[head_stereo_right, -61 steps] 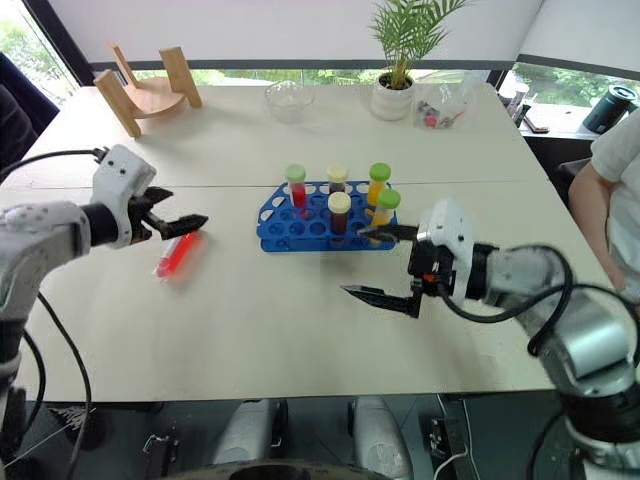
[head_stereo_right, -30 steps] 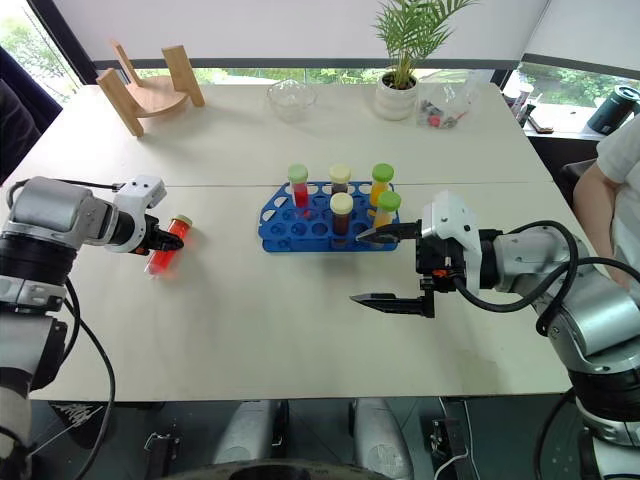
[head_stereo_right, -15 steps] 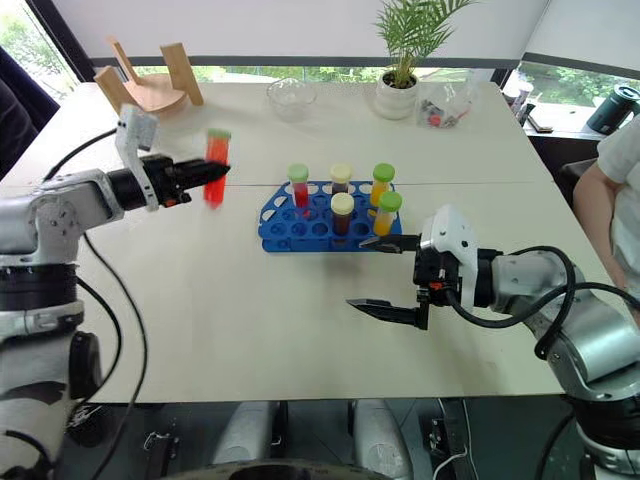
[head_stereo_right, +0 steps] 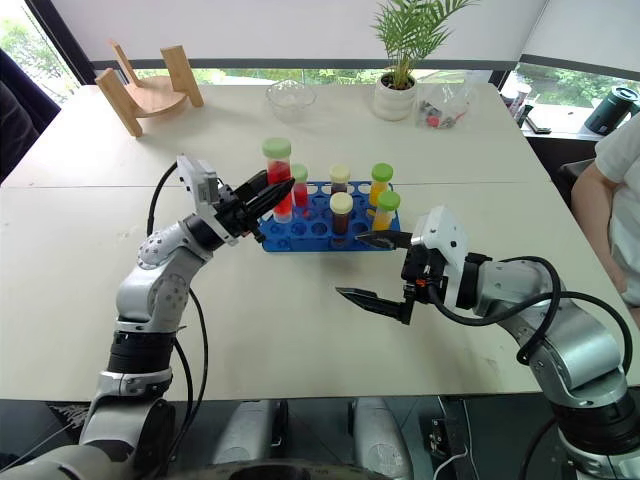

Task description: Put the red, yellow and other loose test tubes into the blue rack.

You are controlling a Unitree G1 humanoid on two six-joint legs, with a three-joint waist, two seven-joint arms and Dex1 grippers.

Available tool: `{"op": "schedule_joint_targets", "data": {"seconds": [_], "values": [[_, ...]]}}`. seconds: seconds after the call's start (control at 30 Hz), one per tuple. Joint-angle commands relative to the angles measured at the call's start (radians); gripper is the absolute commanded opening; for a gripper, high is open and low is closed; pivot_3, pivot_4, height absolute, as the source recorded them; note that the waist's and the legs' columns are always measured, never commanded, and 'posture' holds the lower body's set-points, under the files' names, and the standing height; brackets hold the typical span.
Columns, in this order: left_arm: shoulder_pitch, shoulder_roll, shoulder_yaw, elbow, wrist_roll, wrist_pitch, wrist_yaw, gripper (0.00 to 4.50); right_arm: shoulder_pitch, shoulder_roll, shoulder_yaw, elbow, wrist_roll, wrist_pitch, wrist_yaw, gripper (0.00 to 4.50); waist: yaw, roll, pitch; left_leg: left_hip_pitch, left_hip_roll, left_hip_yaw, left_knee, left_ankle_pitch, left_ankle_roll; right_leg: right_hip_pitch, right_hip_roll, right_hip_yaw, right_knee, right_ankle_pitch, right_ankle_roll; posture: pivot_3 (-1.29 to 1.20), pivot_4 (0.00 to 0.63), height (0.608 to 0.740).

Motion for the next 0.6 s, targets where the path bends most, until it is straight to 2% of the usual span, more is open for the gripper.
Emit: {"op": "schedule_joint_targets", "data": {"seconds": [0.03, 0.6], "values": [[0.011, -0.009, -0.015, 0.019, 0.019, -0.091, -0.009, 0.79, 0.001, 0.009, -0.012, -0.043, 0.002, -0.021, -0.01, 4.5, 0.0, 0.0, 0.0, 0.0, 0.0, 0.0, 0.0, 0.0, 0.0, 0.0, 0.0, 0.0, 0.0, 0.0, 0.0, 0.0, 0.15, 0.74], [-0.009, -0.06, -0.036, 0.279, 0.07, -0.333, -0.016, 0.79, 0.038, 0.033, -0.006, -0.087, -0.005, -0.018, -0.061, 4.5, 0.001, 0.0, 0.0, 0.0, 0.0, 0.0, 0.0, 0.0, 0.0, 0.001, 0.0, 0.0, 0.0, 0.0, 0.0, 0.0, 0.15, 0.74]]}}
